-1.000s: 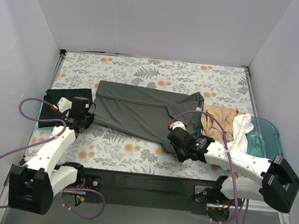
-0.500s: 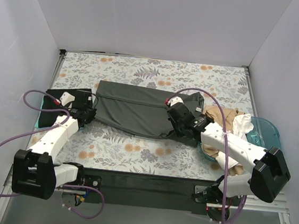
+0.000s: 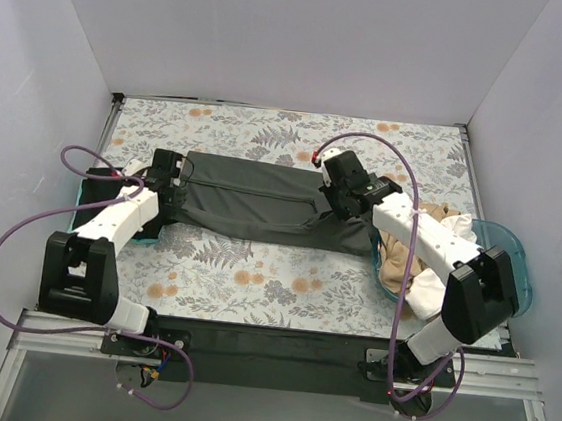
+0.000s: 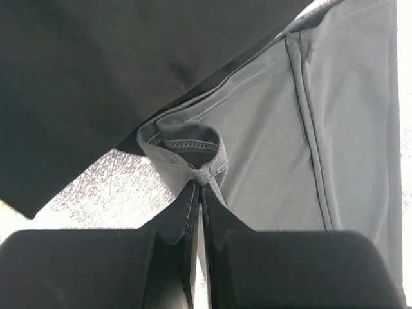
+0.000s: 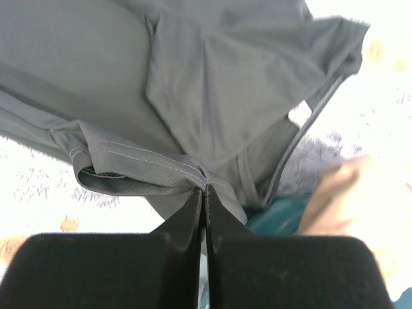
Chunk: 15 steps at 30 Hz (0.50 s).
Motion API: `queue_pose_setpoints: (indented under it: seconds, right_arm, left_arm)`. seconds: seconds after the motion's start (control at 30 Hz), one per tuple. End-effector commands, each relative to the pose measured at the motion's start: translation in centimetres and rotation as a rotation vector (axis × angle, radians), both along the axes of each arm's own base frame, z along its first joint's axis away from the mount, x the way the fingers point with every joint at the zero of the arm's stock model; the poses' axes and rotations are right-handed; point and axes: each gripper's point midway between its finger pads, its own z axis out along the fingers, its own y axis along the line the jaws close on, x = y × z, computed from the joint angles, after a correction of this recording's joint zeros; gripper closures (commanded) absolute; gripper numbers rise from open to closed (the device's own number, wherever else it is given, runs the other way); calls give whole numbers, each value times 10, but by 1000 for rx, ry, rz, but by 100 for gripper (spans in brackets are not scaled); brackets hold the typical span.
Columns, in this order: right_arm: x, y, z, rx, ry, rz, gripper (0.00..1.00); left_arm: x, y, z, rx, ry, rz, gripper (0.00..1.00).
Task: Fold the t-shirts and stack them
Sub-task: Fold the tshirt
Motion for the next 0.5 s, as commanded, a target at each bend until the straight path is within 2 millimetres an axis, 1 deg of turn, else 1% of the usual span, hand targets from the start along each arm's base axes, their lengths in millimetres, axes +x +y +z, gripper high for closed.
queue_pose_setpoints:
  seconds: [0.0, 0.03, 0.07, 0.1, 0.13, 0.2, 0.23, 0.27, 0.3, 0.37, 0.43, 0.47]
  right_arm:
    - [26, 11, 14, 16, -37, 64, 99]
    - [33, 14, 20, 27, -48, 70, 99]
    - [38, 11, 20, 23, -46, 70, 99]
    - [43, 12, 15, 18, -36, 74, 99]
    - [49, 15, 20, 25, -46, 81, 99]
    - [58, 14, 16, 13, -38, 86, 99]
    - [63, 16, 19, 23, -43, 92, 99]
    - [68, 14, 19, 21, -45, 87, 99]
    - [70, 14, 14, 13, -32, 93, 99]
    - [78, 14, 15, 23, -32, 96, 99]
    - [81, 14, 7, 17, -15, 107, 99]
    - [83, 15, 6, 16, -16, 106, 99]
  left_arm:
    - [14, 9, 13, 32, -28, 36, 100]
    - [15, 9, 11, 33, -20, 40, 100]
    - [17, 9, 10, 33, -16, 38, 100]
    - [21, 11, 8, 38, -8, 50, 100]
    - [22, 12, 8, 38, -5, 59, 100]
    - [27, 15, 10, 43, -5, 70, 100]
    - [28, 16, 7, 45, 2, 77, 100]
    - [28, 19, 7, 52, 7, 86, 100]
    - [30, 20, 7, 56, 5, 88, 100]
    - [36, 23, 8, 63, -1, 87, 100]
    - [44, 22, 9, 66, -14, 69, 100]
    - [47, 21, 8, 68, -17, 54, 100]
